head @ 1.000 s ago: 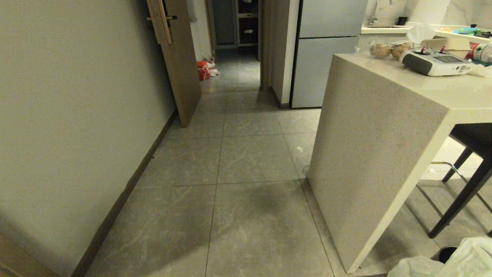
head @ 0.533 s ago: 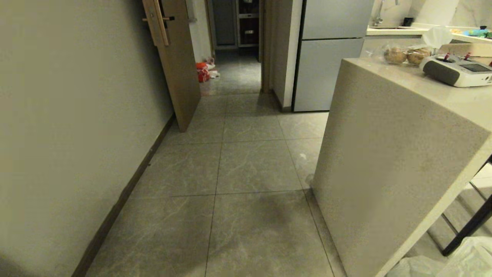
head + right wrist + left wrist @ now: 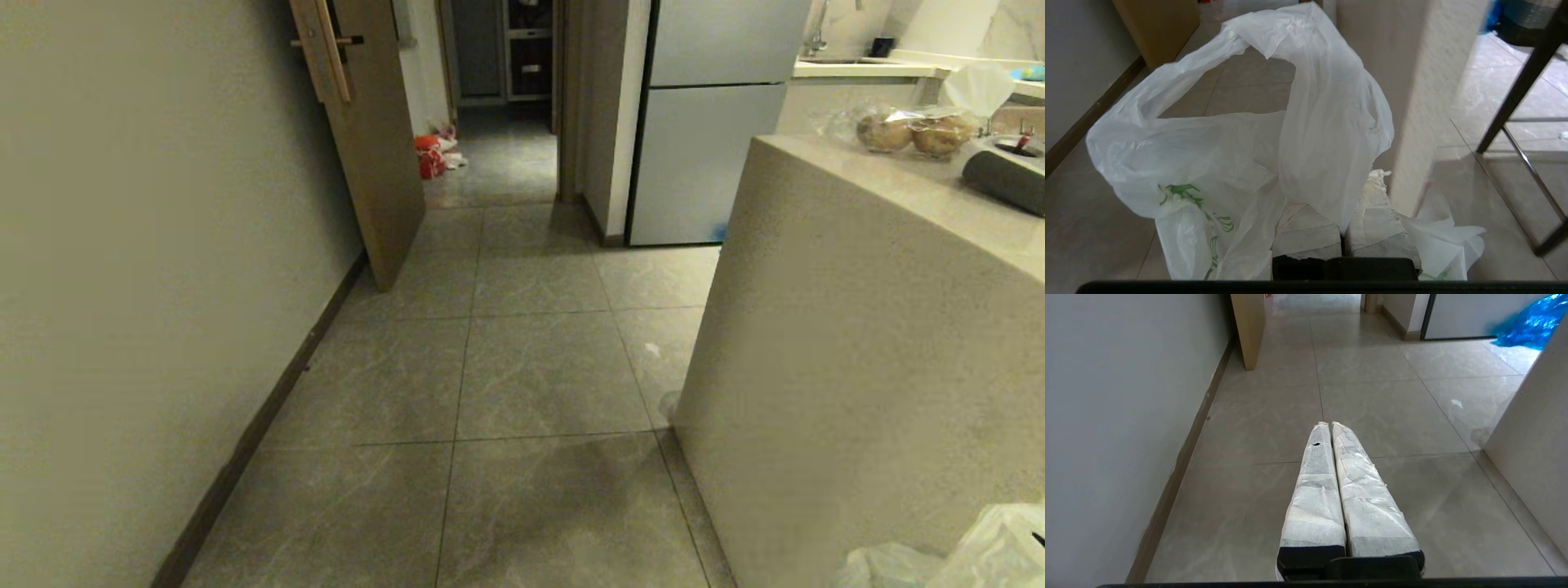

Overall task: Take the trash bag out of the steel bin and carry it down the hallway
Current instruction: Put the trash bag at the door

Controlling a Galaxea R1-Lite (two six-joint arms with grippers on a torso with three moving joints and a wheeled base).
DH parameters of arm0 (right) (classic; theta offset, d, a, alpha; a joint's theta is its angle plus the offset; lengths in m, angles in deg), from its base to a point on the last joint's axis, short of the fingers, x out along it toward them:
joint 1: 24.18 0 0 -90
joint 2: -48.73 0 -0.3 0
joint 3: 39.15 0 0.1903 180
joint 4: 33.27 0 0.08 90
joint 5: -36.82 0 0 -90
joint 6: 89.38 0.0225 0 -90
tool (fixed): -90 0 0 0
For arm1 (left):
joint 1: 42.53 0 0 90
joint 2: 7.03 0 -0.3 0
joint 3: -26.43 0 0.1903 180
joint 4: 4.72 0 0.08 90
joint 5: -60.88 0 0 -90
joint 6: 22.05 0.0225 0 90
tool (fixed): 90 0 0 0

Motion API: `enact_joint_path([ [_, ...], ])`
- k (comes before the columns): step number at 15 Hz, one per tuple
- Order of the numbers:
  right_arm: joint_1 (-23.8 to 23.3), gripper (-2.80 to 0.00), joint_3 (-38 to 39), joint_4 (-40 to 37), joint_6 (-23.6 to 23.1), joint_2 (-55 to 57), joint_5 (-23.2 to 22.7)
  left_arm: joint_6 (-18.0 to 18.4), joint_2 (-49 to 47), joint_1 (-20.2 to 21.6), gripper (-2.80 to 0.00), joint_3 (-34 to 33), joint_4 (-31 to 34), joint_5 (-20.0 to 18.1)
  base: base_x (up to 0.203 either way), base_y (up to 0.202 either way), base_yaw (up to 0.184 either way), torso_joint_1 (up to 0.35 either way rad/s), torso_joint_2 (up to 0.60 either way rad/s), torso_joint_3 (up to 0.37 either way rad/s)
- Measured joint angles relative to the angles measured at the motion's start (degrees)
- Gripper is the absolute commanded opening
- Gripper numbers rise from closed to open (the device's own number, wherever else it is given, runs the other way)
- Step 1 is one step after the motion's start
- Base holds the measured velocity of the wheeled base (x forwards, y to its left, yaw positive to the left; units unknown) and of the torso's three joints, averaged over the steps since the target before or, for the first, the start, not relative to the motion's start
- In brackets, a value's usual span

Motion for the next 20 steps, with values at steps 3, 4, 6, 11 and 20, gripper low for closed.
enact_joint_path([
  [3,0.00,-2.80,0.00,0.01,0.00,0.00,0.00,0.12,-0.06,0.00,-2.80,0.00,0.07,-0.02,0.182,0.002,0.000,0.003,0.00,0.003],
  [4,0.00,-2.80,0.00,0.00,0.00,0.00,-0.04,0.15,-0.20,0.00,-2.80,0.00,0.08,0.00,0.064,0.023,0.029,0.006,0.01,-0.002],
  [6,0.00,-2.80,0.00,0.04,0.00,0.00,-0.02,0.11,-0.09,0.00,-2.80,0.00,0.11,0.02,0.000,0.000,0.000,0.000,0.00,0.000],
  [11,0.00,-2.80,0.05,-0.09,0.02,0.00,0.02,0.17,-0.16,-0.02,-2.80,0.17,0.02,0.00,0.030,0.140,0.001,0.004,0.00,0.003],
  [20,0.00,-2.80,0.00,-0.01,0.00,0.02,-0.02,0.15,-0.09,0.00,-2.80,0.07,0.12,0.02,0.178,0.101,-0.001,0.002,0.00,0.000],
])
